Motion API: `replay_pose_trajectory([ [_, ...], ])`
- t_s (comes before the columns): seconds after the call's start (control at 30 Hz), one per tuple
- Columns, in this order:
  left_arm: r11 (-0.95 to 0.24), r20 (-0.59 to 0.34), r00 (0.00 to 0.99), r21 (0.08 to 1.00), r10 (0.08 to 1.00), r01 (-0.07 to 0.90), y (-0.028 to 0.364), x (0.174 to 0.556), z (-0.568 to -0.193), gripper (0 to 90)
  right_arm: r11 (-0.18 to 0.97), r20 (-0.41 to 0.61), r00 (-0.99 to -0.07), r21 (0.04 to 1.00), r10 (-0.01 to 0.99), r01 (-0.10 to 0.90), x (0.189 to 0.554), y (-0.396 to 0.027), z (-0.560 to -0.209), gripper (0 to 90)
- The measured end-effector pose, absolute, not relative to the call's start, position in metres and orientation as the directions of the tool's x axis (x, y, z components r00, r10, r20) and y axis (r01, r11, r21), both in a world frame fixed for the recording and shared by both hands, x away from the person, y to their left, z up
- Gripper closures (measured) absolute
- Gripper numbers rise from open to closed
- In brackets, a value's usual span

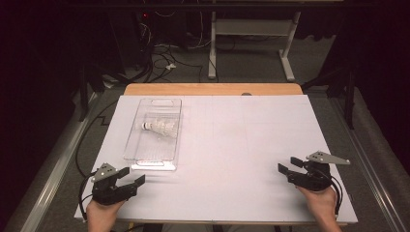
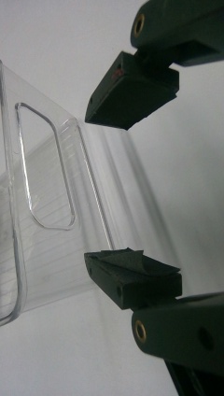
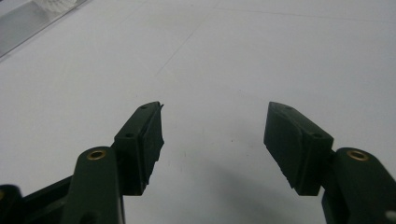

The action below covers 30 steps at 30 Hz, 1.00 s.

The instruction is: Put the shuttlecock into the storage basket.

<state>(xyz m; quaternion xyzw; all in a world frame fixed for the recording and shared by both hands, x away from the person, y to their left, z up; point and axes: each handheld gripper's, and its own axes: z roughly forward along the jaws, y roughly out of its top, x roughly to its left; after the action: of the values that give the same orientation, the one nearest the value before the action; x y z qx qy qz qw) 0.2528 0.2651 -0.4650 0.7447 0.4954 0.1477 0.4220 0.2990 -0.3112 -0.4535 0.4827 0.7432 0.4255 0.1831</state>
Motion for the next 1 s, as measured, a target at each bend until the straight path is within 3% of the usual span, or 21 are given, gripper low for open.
replay_pose_trajectory([
  [1.0,-0.132,-0.217,0.457,0.776,0.862,0.617,0.268,0.252,-0.465,29.5,0.096,0.16,-0.404,0.833,0.901,0.545,0.281,-0.328,-0.461,34.5],
])
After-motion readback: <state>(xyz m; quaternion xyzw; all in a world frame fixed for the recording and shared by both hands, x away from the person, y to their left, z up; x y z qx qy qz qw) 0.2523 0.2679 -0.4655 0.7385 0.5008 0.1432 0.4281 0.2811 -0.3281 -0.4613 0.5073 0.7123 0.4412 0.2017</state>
